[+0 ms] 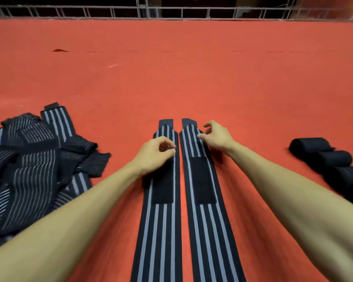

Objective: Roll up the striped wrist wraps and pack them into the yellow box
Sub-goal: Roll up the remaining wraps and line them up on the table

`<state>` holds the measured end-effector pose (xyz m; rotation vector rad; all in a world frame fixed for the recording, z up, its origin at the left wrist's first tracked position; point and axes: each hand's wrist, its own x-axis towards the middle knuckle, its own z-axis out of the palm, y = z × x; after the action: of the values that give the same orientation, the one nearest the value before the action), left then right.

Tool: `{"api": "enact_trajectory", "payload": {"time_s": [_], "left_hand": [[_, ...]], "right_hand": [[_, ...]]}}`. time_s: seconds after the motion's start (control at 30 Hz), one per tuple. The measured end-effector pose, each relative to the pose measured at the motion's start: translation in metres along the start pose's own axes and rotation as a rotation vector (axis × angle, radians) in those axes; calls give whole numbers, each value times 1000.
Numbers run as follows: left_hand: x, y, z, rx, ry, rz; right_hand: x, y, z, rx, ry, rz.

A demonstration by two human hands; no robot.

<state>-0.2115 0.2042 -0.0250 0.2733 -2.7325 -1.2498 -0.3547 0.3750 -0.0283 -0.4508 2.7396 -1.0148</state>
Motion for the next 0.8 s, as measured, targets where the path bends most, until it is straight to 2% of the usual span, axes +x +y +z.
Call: {"api": "enact_trajectory", "payload": {"time_s": [0.1,0.2,0.33,0.4,0.53,0.67,0.8], "left_hand": [[2,-14,22,-16,72,9],[2,-14,35,241,47,54],[11,-1,31,318,4,-44],[13,3,28,299,8,-74],[2,11,30,-62,36,-87],[-1,22,31,-270,-62,-157],[-8,33,16,-586,-36,-82]], "right_hand": [[15,5,23,131,122,-2],[24,-2,36,255,256,96],[35,-17,35,325,265,236],[32,-24,29,393,270,218],[15,-38,8,526,215,39],[-10,-57,-22,732,27,-103],[-24,-77,-37,923,-37,-84]]}}
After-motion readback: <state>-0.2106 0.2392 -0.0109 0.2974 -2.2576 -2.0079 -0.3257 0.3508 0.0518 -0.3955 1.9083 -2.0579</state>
